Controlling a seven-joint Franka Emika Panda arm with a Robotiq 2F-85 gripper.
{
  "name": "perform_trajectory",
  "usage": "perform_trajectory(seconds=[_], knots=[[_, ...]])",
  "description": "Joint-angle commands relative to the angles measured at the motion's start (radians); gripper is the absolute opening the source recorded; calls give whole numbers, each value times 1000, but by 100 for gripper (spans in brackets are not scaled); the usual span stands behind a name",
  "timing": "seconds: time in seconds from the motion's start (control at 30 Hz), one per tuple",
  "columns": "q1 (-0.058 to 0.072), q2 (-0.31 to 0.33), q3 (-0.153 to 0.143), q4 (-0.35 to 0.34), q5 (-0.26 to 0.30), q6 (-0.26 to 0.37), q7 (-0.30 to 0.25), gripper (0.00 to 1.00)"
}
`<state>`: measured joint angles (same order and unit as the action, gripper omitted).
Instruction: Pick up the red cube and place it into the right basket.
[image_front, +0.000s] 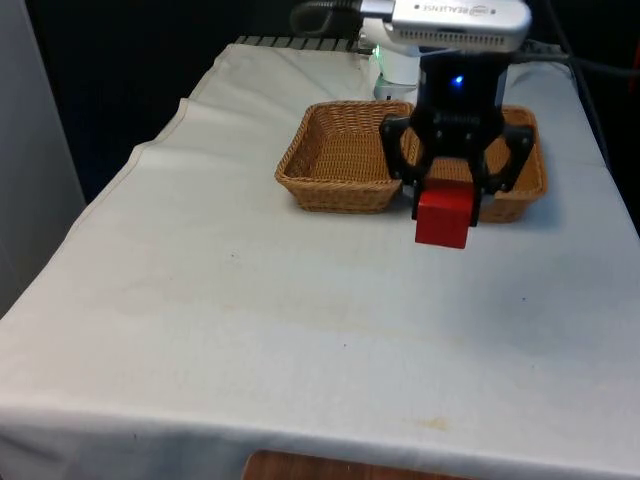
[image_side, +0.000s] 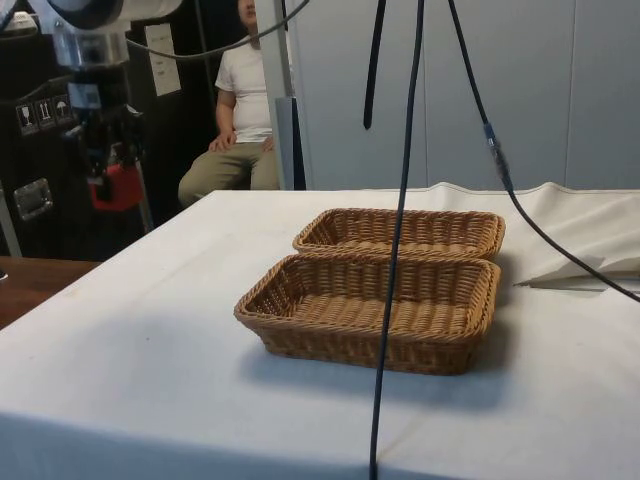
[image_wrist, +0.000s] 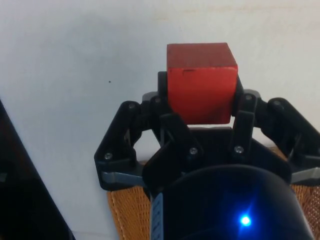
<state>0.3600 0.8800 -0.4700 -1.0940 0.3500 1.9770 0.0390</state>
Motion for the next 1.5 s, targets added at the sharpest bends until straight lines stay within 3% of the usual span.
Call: perform_trajectory(seconds=[0.0, 0.13, 0.17, 0.2, 0.27, 0.4, 0.43, 0.47, 0.73, 0.77, 0.8, 0.93, 0.97, 1.0, 1.03, 1.23, 1.27, 1.3, 1.33, 1.47], knots=[[21, -28, -6, -47, -6, 25, 5, 3], [27, -28, -5, -52, -4, 39, 8, 3], [10, -3, 1, -9, -1, 8, 6, 3], [28, -28, -5, -54, -3, 43, 9, 3], [33, -26, -3, -58, -2, 57, 11, 3], [33, -29, -2, -66, 0, 71, 9, 3], [21, -3, 2, -26, -1, 44, 11, 3], [33, -31, -1, -69, 1, 76, 9, 3], [36, -41, 1, -82, 2, 93, 8, 3], [22, -13, 3, -36, -1, 62, 11, 3], [36, -43, 1, -83, 3, 97, 7, 3], [38, -50, 0, -87, 1, 96, 7, 3], [38, -51, 0, -88, 1, 95, 7, 3], [22, -18, 3, -36, 0, 67, 11, 3], [39, -53, 0, -88, 0, 94, 7, 3], [42, -63, -3, -93, -4, 83, 8, 3], [42, -65, -3, -94, -5, 81, 8, 3], [22, -29, 3, -38, -1, 60, 10, 3], [42, -65, -3, -95, -5, 83, 7, 3], [38, -62, 1, -107, 2, 100, 1, 3]])
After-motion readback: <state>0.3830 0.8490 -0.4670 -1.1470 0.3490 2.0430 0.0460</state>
